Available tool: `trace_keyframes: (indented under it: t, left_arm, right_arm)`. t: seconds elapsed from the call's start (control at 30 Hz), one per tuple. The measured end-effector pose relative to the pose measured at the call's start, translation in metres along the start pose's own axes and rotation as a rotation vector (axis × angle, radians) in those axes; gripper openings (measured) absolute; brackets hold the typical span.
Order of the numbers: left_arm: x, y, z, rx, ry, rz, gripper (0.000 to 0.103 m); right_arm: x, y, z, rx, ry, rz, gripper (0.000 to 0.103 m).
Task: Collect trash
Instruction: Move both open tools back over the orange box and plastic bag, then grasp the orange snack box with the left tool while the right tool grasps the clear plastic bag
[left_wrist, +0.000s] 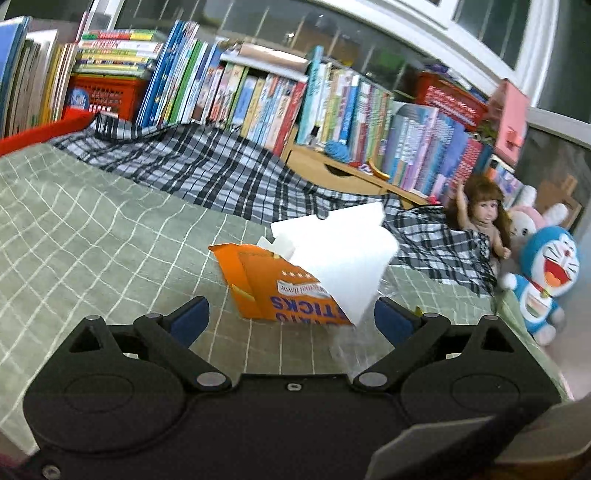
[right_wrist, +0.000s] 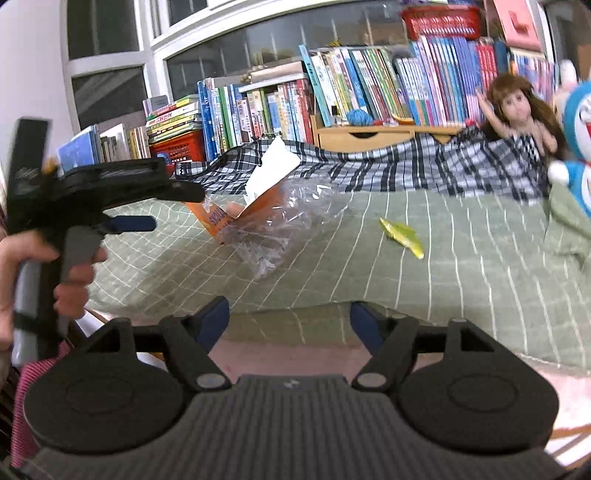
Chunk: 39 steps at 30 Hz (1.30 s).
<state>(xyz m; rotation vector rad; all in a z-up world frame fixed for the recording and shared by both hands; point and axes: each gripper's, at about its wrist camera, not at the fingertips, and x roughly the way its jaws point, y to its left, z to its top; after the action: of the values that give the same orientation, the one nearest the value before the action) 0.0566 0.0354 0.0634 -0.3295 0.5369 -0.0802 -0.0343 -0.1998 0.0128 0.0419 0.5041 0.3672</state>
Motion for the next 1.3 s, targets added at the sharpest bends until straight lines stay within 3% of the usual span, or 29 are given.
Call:
trace_keyframes:
  t: [0.13,0.2,0.23,0.3,0.4,0.57,0.73,0.87,1.03,1.13,1.17,1.23,1.3]
  left_arm:
    - [0.026,-0.004,0.003,-0.011,0.010,0.049,0.095]
    - [0.036,-0.005,0.003,-0.027,0.014,0.062,0.088]
    - [0.041,-0.005,0.003,-0.032,0.022,0.068,0.081]
    - [0.048,-0.004,0.003,-0.041,0.042,0.067,0.046]
    - [0.049,-0.004,-0.001,-0.031,0.046,0.070,0.016]
    - [0.031,-0.001,-0.008,0.021,-0.006,0.084,0.005]
    - [0.011,0.007,-0.010,0.033,-0.030,0.082,0.005]
    - [-0.005,0.014,-0.012,0.054,-0.049,0.083,0.005]
    - [-0.022,0.018,-0.019,0.117,-0.063,0.068,0.010]
    - [-0.023,0.020,-0.024,0.131,-0.055,0.066,0.036]
    - [-0.021,0.021,-0.026,0.131,-0.052,0.067,0.049]
    - [-0.017,0.022,-0.030,0.129,-0.046,0.061,0.055]
    - [-0.010,0.021,-0.034,0.146,-0.025,0.067,0.070]
  right_arm:
    - [0.008,0.000,0.004,0.008,-0.006,-0.010,0.084]
    - [0.012,-0.001,0.009,0.021,-0.020,-0.012,0.085]
    - [0.013,-0.001,0.012,0.031,-0.025,-0.010,0.086]
    - [0.015,-0.002,0.017,0.048,-0.031,-0.002,0.086]
    - [0.013,-0.001,0.023,0.042,-0.037,0.017,0.087]
    - [0.000,0.011,0.027,-0.037,-0.034,0.064,0.089]
    - [-0.014,0.026,0.034,-0.124,-0.050,0.075,0.090]
    - [-0.015,0.032,0.040,-0.186,-0.074,-0.002,0.094]
    - [0.003,0.018,0.049,-0.112,-0.073,-0.055,0.094]
    - [0.028,0.001,0.057,-0.006,-0.060,-0.062,0.094]
    - [0.039,-0.004,0.059,0.036,-0.052,-0.050,0.094]
    - [0.062,-0.012,0.065,0.106,-0.033,-0.039,0.094]
    - [0.087,-0.015,0.070,0.150,-0.013,-0.038,0.094]
